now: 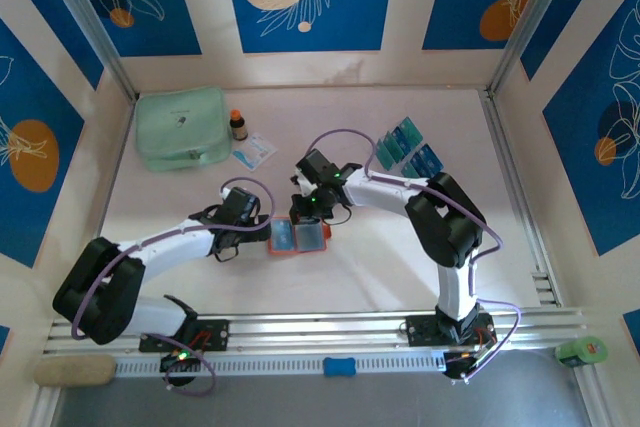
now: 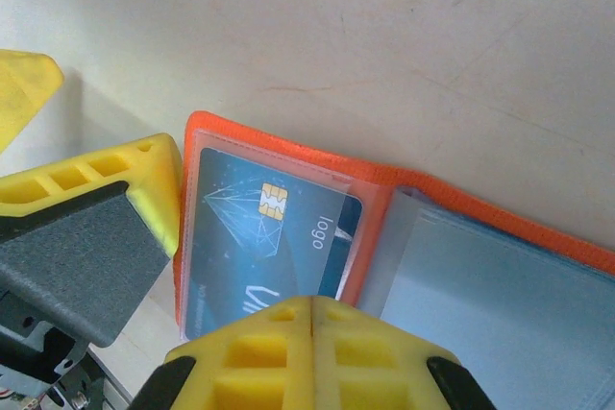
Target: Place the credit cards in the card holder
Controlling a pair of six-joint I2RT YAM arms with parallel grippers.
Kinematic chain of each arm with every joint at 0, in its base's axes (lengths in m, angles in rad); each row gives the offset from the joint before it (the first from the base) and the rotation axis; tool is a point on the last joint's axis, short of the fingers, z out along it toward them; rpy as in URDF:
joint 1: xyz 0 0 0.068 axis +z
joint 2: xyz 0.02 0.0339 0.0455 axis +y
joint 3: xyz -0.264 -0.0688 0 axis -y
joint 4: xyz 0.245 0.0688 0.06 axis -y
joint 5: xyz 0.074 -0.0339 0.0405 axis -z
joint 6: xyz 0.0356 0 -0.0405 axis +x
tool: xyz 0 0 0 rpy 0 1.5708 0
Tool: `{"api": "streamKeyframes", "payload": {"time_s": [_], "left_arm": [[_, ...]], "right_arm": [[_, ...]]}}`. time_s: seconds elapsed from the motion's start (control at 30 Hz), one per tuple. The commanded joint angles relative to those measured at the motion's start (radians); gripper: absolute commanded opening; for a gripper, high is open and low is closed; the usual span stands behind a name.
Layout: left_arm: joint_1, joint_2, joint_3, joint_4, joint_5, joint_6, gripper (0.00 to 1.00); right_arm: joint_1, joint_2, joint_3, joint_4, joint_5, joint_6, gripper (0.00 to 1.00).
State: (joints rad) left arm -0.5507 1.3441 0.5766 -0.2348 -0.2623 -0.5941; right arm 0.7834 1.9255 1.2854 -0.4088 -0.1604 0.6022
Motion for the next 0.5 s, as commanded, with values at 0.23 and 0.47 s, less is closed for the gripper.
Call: {"api": "streamKeyframes", "payload": {"time_s": [0.23,0.47], "left_arm": [[0.017,0.026,-0.015,0.006,0.008,0.009,1.00],[0.019,0.032,-0.017,0.015,0.014,0.009,1.00]], "right_arm": [[0.010,0.055,0.023,0.011,-0.030,0.008,0.01],[0.020,0.081,0.028,0.007,-0.036,0.002,0.01]]}}
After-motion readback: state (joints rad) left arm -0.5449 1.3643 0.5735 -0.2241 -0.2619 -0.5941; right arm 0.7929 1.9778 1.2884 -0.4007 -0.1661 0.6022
